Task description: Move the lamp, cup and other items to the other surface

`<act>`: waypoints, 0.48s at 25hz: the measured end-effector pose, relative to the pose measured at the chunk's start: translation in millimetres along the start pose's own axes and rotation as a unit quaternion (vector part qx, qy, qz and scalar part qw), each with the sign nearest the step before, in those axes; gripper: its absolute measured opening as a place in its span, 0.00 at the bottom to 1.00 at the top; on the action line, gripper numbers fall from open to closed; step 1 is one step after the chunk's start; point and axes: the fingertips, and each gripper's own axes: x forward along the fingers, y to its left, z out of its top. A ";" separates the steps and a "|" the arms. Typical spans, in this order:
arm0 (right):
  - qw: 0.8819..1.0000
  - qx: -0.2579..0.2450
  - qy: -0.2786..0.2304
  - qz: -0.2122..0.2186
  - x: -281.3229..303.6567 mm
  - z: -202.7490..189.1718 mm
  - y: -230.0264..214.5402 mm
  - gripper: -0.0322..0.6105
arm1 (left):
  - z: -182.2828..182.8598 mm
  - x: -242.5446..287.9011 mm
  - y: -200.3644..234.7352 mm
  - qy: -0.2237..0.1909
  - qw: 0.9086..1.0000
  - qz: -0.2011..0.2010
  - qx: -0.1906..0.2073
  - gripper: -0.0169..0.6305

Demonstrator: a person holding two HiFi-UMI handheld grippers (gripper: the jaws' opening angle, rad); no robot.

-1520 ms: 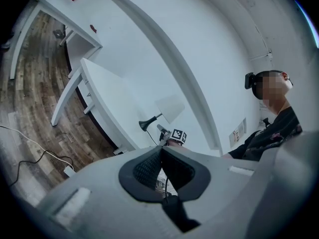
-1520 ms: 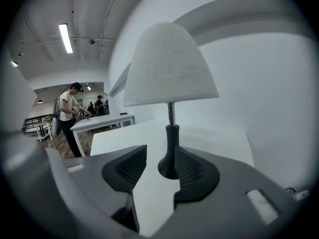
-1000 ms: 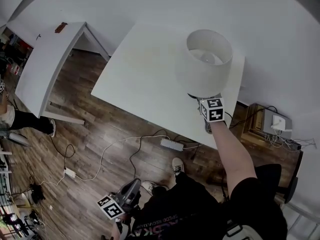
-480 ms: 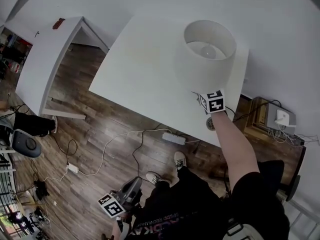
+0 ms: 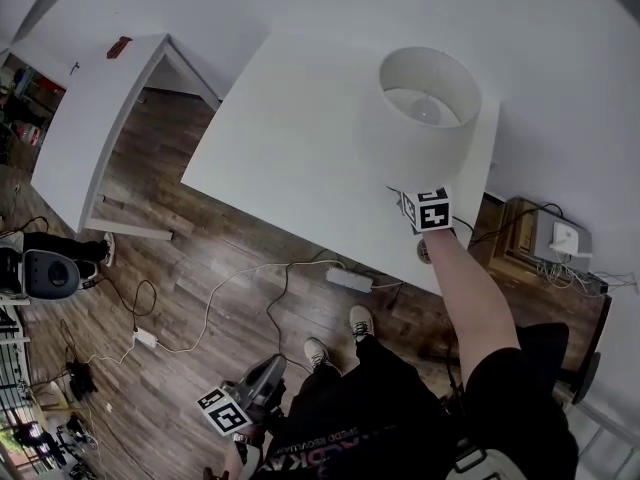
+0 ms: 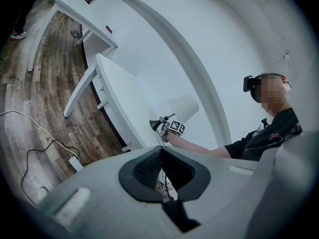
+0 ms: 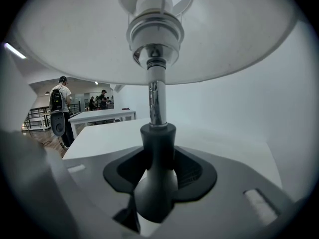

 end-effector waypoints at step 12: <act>0.998 0.026 -0.043 -0.023 -20.5 15.1 -8.9 0.30 | -6.0 -16.4 5.0 0.000 1.000 0.012 -0.004 0.02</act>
